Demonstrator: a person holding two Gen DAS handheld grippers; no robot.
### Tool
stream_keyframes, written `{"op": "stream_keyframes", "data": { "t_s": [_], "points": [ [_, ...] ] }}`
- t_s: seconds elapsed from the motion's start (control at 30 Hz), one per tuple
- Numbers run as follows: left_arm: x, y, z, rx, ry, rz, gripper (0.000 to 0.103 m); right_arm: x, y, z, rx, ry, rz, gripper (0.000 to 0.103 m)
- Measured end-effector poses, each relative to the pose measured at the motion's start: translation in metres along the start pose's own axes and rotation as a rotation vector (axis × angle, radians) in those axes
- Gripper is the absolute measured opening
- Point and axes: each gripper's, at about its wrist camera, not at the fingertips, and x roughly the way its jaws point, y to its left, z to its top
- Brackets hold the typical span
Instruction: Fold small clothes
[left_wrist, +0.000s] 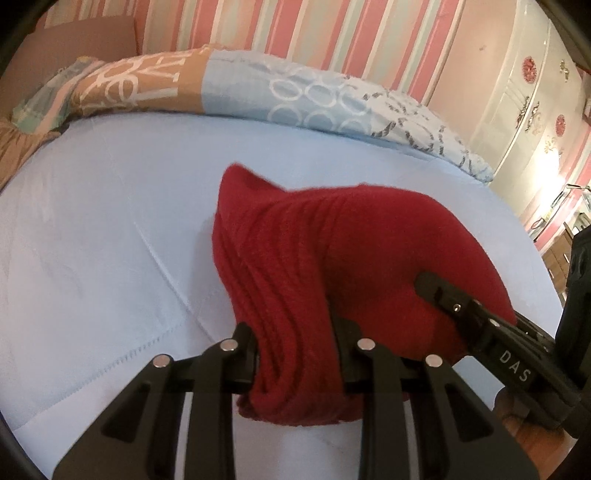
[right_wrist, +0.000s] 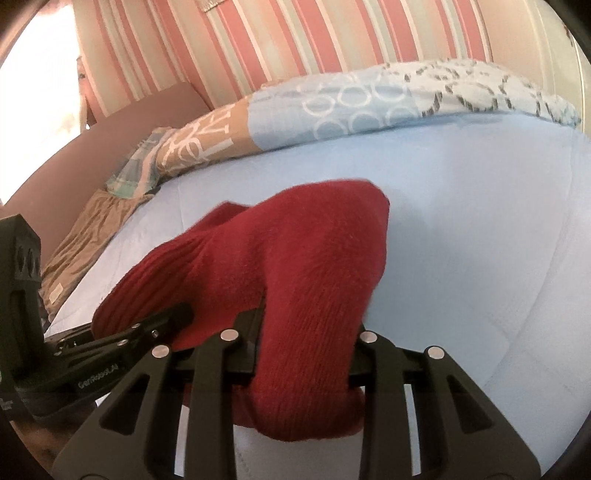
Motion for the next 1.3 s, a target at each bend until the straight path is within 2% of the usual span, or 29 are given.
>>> {"op": "stream_keyframes", "data": {
  "t_s": [0.2,0.43,0.7,0.83,0.9,0.97,1.0,1.07,1.23,1.3],
  "points": [
    [-0.027,-0.036,0.031,0.042,-0.055,-0.018,0.027,-0.043,-0.011,0.039,-0.028,-0.079,-0.016,0.028],
    [-0.053,-0.109,0.081,0.105,-0.125,-0.063,0.027,-0.102,-0.041,0.092,-0.048,-0.170,-0.058,0.028],
    [-0.058,-0.183,0.138,0.148,-0.162,-0.111,0.027,-0.154,-0.084,0.157,-0.094,-0.235,-0.124,0.028],
    [-0.063,-0.214,0.146,0.181,-0.184,-0.124,0.027,-0.174,-0.108,0.157,-0.075,-0.257,-0.122,0.028],
    [-0.060,-0.227,0.132,0.210,-0.177,-0.127,0.027,-0.180,-0.121,0.142,-0.054,-0.251,-0.124,0.028],
    [-0.052,-0.232,0.108,0.205,-0.145,-0.145,0.027,-0.184,-0.139,0.108,-0.023,-0.225,-0.128,0.028],
    [-0.045,-0.233,0.089,0.188,-0.117,-0.156,0.027,-0.186,-0.144,0.095,-0.015,-0.212,-0.130,0.028],
    [-0.032,-0.234,0.050,0.156,-0.065,-0.173,0.027,-0.187,-0.161,0.048,0.021,-0.162,-0.138,0.028],
    [0.002,-0.243,-0.072,0.111,0.108,-0.166,0.027,-0.192,-0.191,-0.068,0.095,-0.005,-0.184,0.028],
    [-0.001,-0.251,-0.109,0.126,0.127,-0.158,0.027,-0.202,-0.193,-0.100,0.107,0.023,-0.192,0.028]
  ]
}}
